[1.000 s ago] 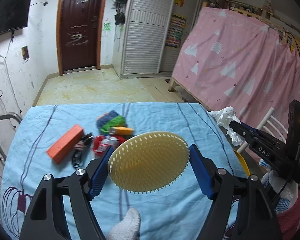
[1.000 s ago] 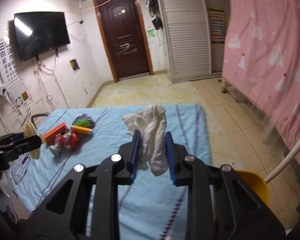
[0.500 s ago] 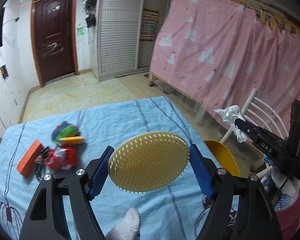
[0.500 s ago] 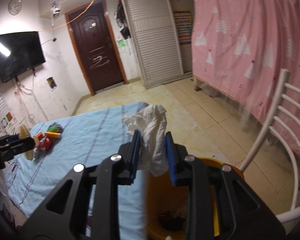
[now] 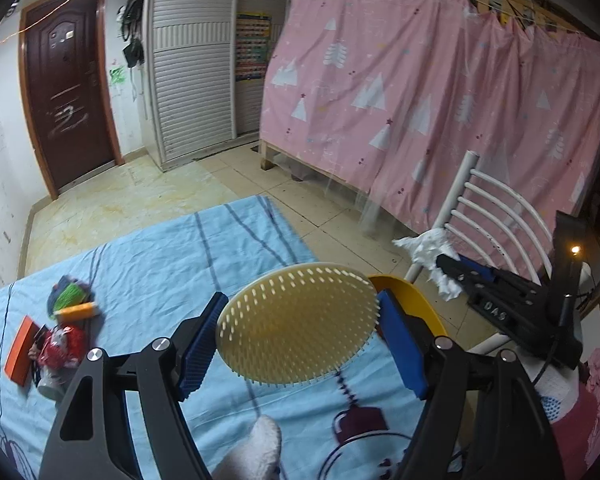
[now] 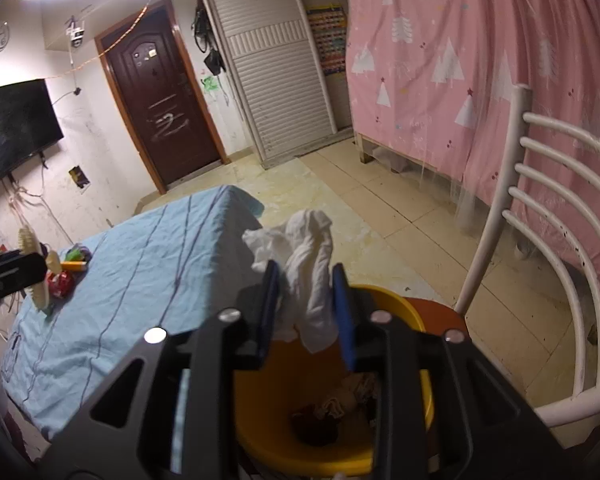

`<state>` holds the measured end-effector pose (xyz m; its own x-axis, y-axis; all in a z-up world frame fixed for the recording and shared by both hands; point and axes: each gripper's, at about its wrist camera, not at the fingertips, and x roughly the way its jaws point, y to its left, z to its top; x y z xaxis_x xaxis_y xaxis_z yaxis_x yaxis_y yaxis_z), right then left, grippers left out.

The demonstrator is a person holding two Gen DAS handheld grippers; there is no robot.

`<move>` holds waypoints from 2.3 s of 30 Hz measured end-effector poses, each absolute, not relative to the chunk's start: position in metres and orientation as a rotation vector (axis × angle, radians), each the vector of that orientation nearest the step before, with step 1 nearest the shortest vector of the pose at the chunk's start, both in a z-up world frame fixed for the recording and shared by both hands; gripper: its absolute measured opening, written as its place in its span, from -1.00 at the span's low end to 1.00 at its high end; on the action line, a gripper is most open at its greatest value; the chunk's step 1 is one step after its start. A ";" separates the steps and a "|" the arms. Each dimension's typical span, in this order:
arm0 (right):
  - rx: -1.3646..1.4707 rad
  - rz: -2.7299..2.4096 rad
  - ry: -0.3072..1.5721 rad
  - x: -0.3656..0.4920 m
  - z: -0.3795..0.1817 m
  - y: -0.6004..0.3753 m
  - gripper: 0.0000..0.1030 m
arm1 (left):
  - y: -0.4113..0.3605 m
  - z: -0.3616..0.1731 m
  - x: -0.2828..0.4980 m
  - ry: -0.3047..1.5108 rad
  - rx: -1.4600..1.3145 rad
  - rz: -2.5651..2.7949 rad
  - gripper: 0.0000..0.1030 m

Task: Collect trash
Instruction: 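Carry the white cloth and yellow brush to the yellow bucket and release both, then move both open grippers back over the bed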

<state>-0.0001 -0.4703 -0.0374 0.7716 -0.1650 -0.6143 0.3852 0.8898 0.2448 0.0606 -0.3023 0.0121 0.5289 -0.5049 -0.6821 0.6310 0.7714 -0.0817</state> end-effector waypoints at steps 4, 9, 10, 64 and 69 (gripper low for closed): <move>0.384 -0.325 0.616 -0.003 -0.040 -0.475 -0.06 | -0.317 0.013 0.058 0.750 0.187 -0.720 0.31; 0.417 -0.360 0.577 -0.016 -0.039 -0.490 -0.05 | -0.339 0.012 0.058 0.755 0.171 -0.790 0.31; 0.423 -0.365 0.571 -0.019 -0.039 -0.492 -0.05 | -0.343 0.011 0.058 0.757 0.171 -0.798 0.31; 0.291 -0.135 0.600 0.072 0.001 -0.382 0.08 | -0.209 0.036 0.107 0.675 -0.006 -0.629 0.56; 0.257 -0.077 0.628 0.096 -0.001 -0.350 0.10 | -0.163 0.031 0.125 0.676 -0.037 -0.545 0.56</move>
